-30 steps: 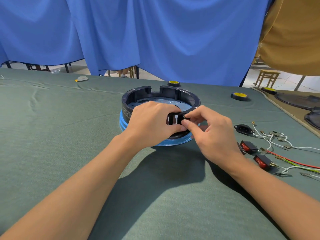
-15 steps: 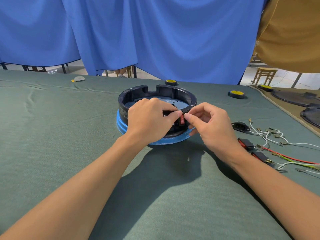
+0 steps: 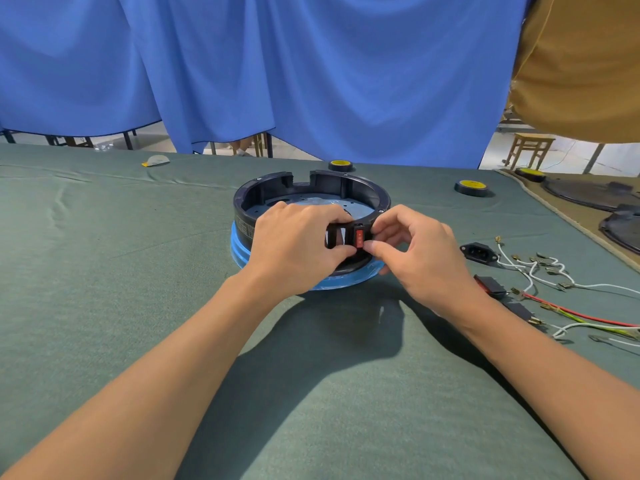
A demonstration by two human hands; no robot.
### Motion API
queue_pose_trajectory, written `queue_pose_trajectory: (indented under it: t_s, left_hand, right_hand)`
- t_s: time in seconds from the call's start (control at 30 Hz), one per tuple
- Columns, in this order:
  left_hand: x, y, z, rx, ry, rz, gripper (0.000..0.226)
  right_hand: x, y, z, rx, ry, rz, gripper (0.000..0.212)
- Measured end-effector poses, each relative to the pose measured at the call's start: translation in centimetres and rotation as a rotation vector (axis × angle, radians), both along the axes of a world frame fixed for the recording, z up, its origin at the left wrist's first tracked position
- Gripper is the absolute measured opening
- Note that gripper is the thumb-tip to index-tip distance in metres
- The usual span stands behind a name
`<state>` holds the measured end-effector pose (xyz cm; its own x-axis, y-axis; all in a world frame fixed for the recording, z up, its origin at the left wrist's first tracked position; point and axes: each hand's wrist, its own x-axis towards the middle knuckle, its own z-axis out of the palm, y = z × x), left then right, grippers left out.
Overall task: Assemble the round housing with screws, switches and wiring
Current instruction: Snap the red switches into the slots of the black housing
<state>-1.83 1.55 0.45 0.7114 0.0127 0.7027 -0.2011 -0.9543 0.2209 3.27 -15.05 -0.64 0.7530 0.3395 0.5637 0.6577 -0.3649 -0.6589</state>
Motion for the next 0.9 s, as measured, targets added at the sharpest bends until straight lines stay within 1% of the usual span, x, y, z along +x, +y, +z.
queue_pose_trajectory:
  t_s: [0.17, 0.27, 0.33, 0.47, 0.53, 0.6, 0.7, 0.73, 0.8, 0.83, 0.9]
  left_hand:
    - [0.2, -0.4, -0.3, 0.013, -0.069, 0.025, 0.032]
    - [0.2, -0.9, -0.6, 0.048, -0.123, 0.065, 0.028]
    - [0.3, -1.1, -0.9, 0.062, -0.154, 0.077, 0.025]
    - [0.4, -1.7, -0.9, 0.012, -0.213, 0.163, 0.030]
    - [0.5, -2.0, -0.9, 0.000, -0.253, 0.208, 0.024]
    - [0.6, -2.1, -0.9, -0.015, -0.242, 0.220, 0.020]
    - [0.7, -2.7, -1.1, -0.018, -0.214, 0.221, 0.022]
    - [0.6, -3.1, -1.1, 0.008, -0.220, 0.235, 0.022]
    - [0.4, -3.4, -1.2, 0.039, -0.240, 0.249, 0.023]
    - [0.4, -3.4, -1.3, 0.042, -0.237, 0.234, 0.024]
    - [0.4, -3.1, -1.5, 0.036, -0.214, 0.190, 0.027]
  right_hand:
    - [0.0, 0.6, -0.4, -0.017, -0.126, -0.102, 0.008]
    - [0.3, 1.0, -0.6, -0.035, -0.164, -0.139, 0.006]
    - [0.4, 0.9, -0.6, -0.080, -0.180, -0.133, 0.005]
    - [0.6, -0.7, 0.4, -0.238, -0.217, -0.077, 0.007]
    - [1.0, -2.1, 1.4, -0.340, -0.184, -0.069, 0.008]
    - [1.5, -3.7, 2.4, -0.443, -0.145, -0.062, 0.006]
    - [2.0, -5.8, 3.5, -0.610, -0.046, -0.072, 0.004]
    - [2.1, -6.4, 3.7, -0.637, -0.006, -0.063, 0.005]
    - [2.2, -7.2, 4.1, -0.617, 0.101, 0.002, 0.009]
    - [2.2, -7.5, 4.3, -0.598, 0.171, 0.053, 0.009]
    - [2.1, -8.1, 4.7, -0.626, 0.285, 0.143, 0.009]
